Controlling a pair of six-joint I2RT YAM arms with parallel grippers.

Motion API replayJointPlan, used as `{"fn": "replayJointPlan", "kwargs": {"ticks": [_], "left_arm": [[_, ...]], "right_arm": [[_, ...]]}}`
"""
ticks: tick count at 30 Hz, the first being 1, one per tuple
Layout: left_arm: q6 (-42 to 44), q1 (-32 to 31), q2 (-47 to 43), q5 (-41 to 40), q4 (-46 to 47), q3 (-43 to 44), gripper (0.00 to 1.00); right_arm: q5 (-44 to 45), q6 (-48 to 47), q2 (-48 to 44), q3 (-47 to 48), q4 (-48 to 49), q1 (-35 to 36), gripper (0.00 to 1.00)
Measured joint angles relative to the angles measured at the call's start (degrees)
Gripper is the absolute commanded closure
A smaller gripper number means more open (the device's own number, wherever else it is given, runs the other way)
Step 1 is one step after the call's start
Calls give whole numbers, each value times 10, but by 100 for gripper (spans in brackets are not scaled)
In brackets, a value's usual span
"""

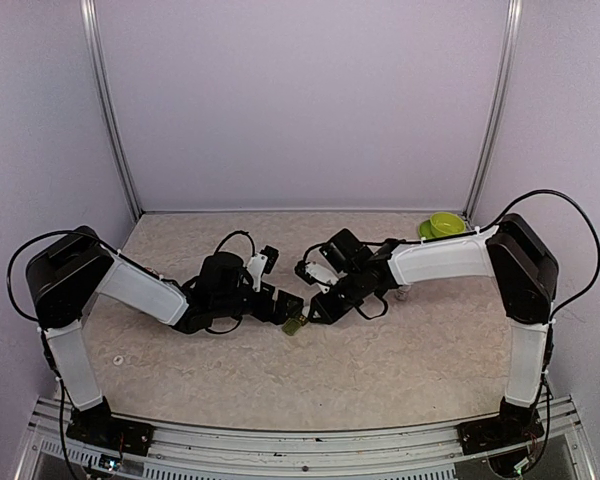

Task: Sort the pills into containers
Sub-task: Pour the pill into the compartment of the pill container.

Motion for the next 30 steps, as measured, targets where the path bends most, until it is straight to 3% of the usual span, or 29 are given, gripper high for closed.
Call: {"fn": "replayJointPlan", "kwargs": {"ticks": [30], "left_arm": [[0,0,1,4,0,0,1]], "right_arm": [[-7,-2,12,38,-63,0,94]]}}
